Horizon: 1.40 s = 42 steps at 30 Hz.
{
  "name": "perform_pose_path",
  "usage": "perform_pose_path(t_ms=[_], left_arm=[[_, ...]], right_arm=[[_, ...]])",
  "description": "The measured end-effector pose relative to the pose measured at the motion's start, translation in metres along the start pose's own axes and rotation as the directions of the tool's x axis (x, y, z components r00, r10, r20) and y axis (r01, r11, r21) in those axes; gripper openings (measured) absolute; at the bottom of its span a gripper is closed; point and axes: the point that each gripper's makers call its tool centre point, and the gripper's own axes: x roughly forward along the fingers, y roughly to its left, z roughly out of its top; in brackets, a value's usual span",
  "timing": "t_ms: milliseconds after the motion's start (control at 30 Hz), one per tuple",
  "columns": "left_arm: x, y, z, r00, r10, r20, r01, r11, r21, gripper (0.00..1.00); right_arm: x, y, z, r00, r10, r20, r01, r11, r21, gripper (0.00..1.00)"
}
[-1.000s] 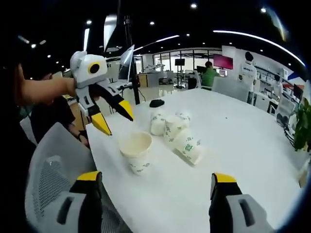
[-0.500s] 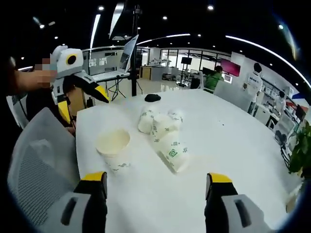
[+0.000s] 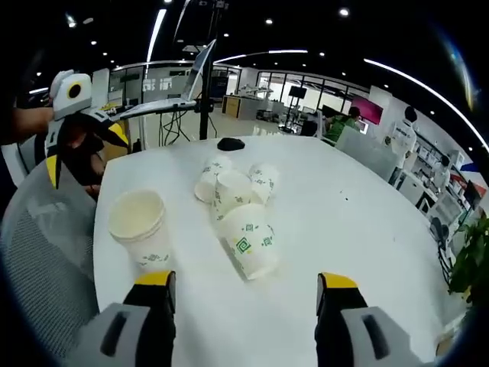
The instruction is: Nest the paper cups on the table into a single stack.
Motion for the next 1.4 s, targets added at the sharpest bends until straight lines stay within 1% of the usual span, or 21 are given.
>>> perform_pose_path(t_ms=[67,133,233,400,567,667,833,933,1067,1267,1400], left_arm=[[-0.001,-0.001,-0.003,1.000,0.007,0.003,-0.007,1.000,-0.006,0.82],[-0.003,-0.003,-0.006,1.000,0.023,0.007,-0.023,1.000,-0.014,0.86],[-0.005,-0.002,-0.010,0.999,0.038,0.009,-0.037,0.999,-0.029,0.89],[-0.008,0.001,-0.015,0.998,0.069,0.005,-0.069,0.997,-0.027,0.98],[-0.009,0.001,-0.016,0.997,0.071,0.007,-0.071,0.997,-0.037,0.99],[-0.009,0.001,-0.014,0.997,0.075,0.021,-0.074,0.996,-0.048,0.99],[-0.007,-0.001,-0.015,0.997,0.074,0.027,-0.072,0.995,-0.064,0.99],[-0.006,-0.002,-0.015,0.997,0.074,0.026,-0.072,0.995,-0.066,0.99],[-0.008,0.002,-0.012,0.996,0.086,0.036,-0.083,0.994,-0.076,0.99],[-0.009,0.008,-0.010,0.994,0.101,0.036,-0.098,0.992,-0.078,0.99],[-0.009,0.009,-0.011,0.994,0.108,0.032,-0.105,0.991,-0.081,0.99]], right_arm=[[0.003,-0.003,-0.002,1.000,0.002,-0.007,-0.002,1.000,-0.002,0.74],[0.009,-0.006,-0.002,1.000,0.011,-0.012,-0.011,1.000,0.014,0.74],[0.014,-0.008,-0.002,1.000,0.019,-0.024,-0.018,1.000,0.025,0.74],[0.025,-0.010,-0.001,0.999,0.035,-0.035,-0.033,0.999,0.040,0.74],[0.039,-0.017,-0.003,0.998,0.039,-0.053,-0.038,0.999,0.024,0.71],[0.049,-0.021,-0.004,0.998,0.039,-0.059,-0.037,0.999,0.029,0.69],[0.057,-0.021,-0.004,0.996,0.046,-0.081,-0.043,0.999,0.031,0.67],[0.061,-0.019,-0.005,0.994,0.049,-0.095,-0.047,0.999,0.026,0.63],[0.068,-0.019,-0.010,0.991,0.056,-0.118,-0.059,0.998,-0.020,0.59],[0.074,-0.019,-0.019,0.987,0.066,-0.149,-0.075,0.996,-0.055,0.53],[0.073,-0.019,-0.021,0.985,0.065,-0.158,-0.077,0.994,-0.071,0.53]])
